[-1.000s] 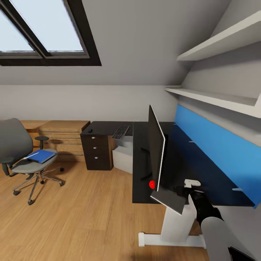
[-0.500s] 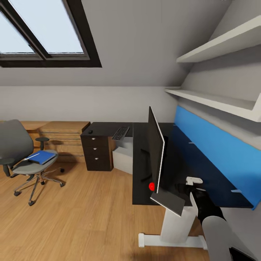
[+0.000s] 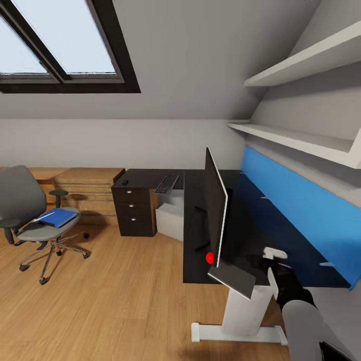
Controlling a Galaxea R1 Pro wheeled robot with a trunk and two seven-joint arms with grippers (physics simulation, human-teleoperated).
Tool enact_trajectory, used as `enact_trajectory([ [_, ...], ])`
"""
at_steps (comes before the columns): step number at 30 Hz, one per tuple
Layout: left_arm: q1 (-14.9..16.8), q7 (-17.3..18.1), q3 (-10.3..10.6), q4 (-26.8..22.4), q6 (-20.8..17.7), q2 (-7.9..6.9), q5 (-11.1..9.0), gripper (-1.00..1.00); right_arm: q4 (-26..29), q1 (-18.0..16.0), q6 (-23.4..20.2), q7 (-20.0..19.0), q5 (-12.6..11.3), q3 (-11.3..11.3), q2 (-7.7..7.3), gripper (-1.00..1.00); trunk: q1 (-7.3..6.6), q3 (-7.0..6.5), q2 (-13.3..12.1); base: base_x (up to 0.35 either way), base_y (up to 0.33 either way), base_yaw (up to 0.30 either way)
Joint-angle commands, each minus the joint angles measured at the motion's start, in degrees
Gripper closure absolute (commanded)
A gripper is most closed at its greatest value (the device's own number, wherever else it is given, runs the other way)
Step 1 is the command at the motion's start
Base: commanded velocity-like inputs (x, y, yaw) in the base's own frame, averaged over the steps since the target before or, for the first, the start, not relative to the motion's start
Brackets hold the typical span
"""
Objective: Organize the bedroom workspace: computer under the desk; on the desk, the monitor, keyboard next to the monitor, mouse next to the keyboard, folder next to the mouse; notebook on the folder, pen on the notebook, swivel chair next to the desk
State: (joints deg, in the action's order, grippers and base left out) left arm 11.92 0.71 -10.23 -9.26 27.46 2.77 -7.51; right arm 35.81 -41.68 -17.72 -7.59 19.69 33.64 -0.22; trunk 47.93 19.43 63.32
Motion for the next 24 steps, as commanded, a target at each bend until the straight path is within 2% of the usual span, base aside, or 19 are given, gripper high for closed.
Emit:
enact_trajectory([
  [1,0.04,0.08,0.09,0.03,0.17,-0.01,-0.51,-1.00,0.13,-0.06,-0.24,-0.54,0.60,1.14,0.11,-1.00,0.00,0.07,0.05,0.000,0.000,0.000],
  [5,0.04,0.08,0.06,0.03,0.20,-0.03,-0.53,-1.00,0.19,-0.04,-0.37,-0.55,0.65,1.99,0.14,-1.00,0.00,0.07,0.05,-0.002,0.000,0.000],
  [9,0.04,0.08,0.09,0.03,0.22,-0.04,-0.51,-1.00,0.01,0.00,-0.34,-0.64,0.64,2.58,-0.66,-1.00,0.00,0.07,0.05,-0.168,0.000,-0.018],
  [24,0.04,-0.12,0.06,0.03,0.14,-0.12,-0.57,-1.00,-0.95,0.16,0.34,-0.68,0.61,2.81,-0.95,-1.00,0.00,0.07,0.05,-0.317,0.000,-0.004],
])
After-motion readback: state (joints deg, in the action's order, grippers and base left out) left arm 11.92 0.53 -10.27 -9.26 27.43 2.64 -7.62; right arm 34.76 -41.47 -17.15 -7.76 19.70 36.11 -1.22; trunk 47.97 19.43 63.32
